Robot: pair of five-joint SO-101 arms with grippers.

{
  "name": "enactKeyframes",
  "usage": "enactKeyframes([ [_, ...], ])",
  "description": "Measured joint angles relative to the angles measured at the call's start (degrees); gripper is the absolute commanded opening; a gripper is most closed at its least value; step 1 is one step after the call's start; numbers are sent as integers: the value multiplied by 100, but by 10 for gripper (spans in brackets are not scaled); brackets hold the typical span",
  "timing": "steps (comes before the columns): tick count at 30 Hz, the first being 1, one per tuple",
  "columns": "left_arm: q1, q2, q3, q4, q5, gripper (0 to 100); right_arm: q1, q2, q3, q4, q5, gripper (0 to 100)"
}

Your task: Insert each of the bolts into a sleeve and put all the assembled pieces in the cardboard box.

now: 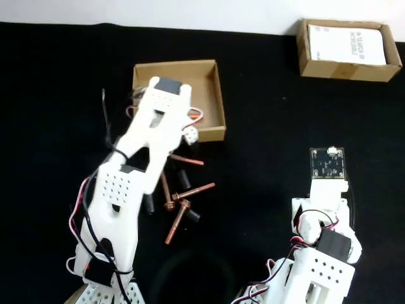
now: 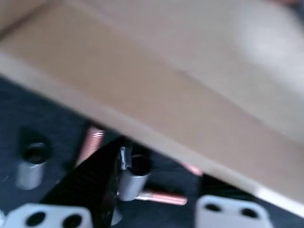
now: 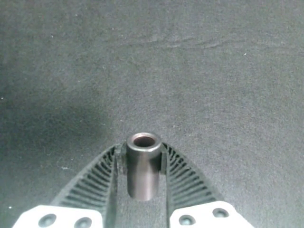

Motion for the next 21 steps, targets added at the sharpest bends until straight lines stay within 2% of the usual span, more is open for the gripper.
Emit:
enactKeyframes([
  [5, -246, -193, 607, 0, 0, 337, 0, 0, 0, 0, 0, 6],
  [8, -316, -158, 651, -9, 0, 288, -18, 0, 0, 0, 0, 6],
  [11, -316, -35, 624, -79, 0, 173, -70, 0, 0, 0, 0, 6],
  [14, -308, 9, 615, -229, 0, 0, -88, 0, 0, 0, 0, 6],
  [16, -299, 9, 607, -325, 9, 27, -88, 0, 0, 0, 0, 6],
  [21, -334, 26, 607, -352, 9, 8, -88, 0, 0, 0, 0, 6],
])
